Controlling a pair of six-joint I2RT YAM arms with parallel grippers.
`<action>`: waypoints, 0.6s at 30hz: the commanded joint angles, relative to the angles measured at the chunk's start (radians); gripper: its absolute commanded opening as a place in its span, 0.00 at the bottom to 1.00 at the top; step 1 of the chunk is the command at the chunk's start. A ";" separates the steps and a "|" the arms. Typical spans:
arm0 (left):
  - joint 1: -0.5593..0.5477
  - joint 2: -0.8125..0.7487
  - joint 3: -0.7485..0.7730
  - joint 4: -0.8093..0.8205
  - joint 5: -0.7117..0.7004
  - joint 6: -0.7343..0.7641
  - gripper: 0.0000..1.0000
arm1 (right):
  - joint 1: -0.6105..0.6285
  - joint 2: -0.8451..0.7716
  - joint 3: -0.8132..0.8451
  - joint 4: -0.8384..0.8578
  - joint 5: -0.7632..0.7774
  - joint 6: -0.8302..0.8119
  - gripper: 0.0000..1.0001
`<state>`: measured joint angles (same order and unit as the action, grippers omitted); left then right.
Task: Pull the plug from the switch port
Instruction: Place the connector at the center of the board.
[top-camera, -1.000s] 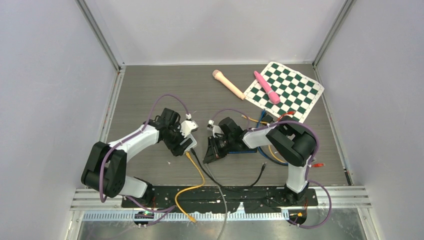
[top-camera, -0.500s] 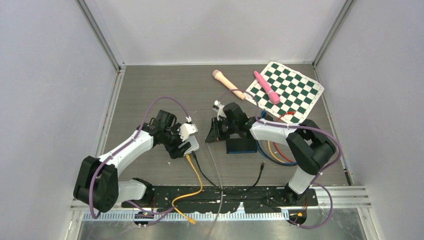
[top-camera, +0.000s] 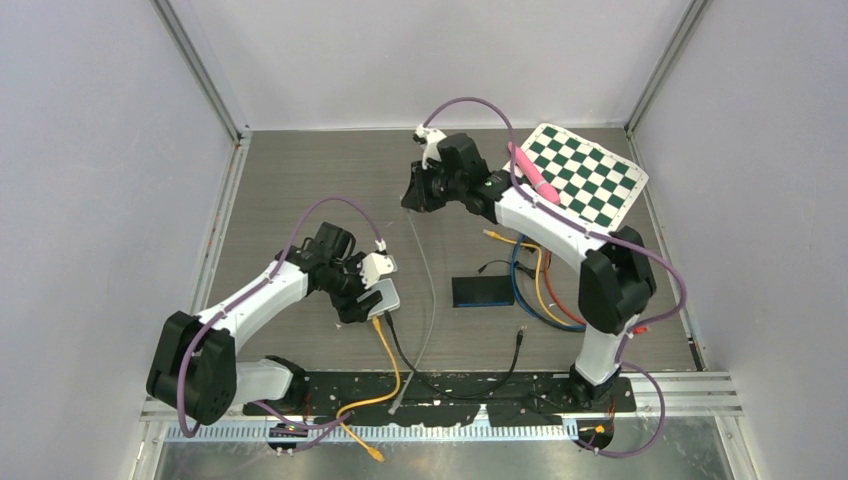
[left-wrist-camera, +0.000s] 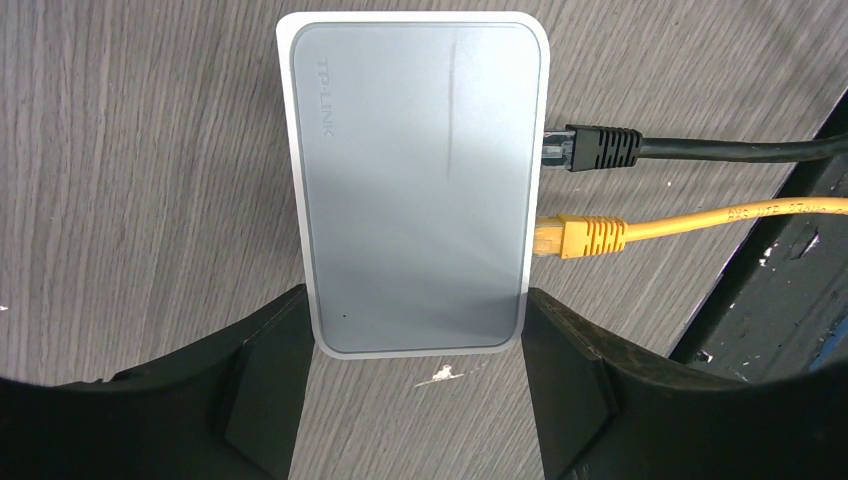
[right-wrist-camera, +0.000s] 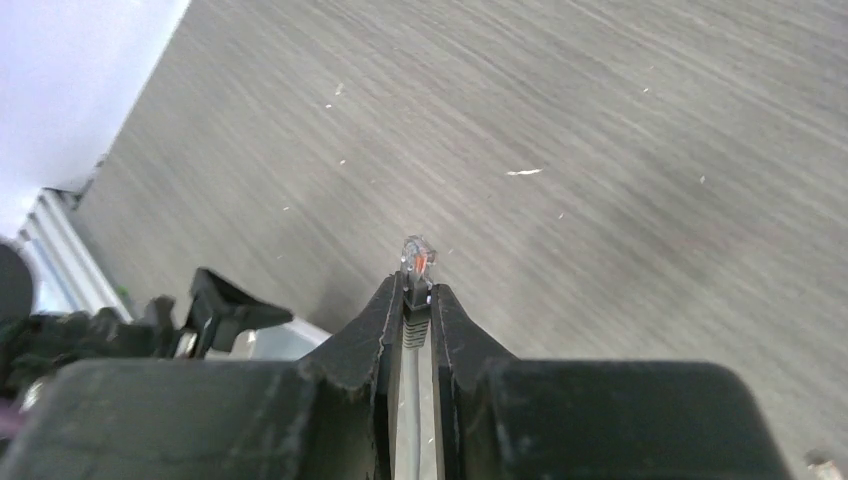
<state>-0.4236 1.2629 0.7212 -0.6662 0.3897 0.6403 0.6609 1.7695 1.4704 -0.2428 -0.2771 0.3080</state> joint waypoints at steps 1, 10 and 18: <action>-0.010 -0.009 0.016 0.000 0.038 0.019 0.02 | -0.001 0.139 0.171 -0.189 0.049 -0.171 0.05; -0.018 0.004 0.013 0.012 0.033 0.016 0.01 | -0.006 0.440 0.442 -0.429 -0.010 -0.284 0.21; -0.020 0.022 0.014 0.012 0.024 0.010 0.01 | -0.027 0.321 0.350 -0.378 -0.021 -0.209 0.50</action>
<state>-0.4385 1.2770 0.7212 -0.6651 0.3927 0.6407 0.6487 2.2501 1.8576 -0.6701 -0.2783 0.0658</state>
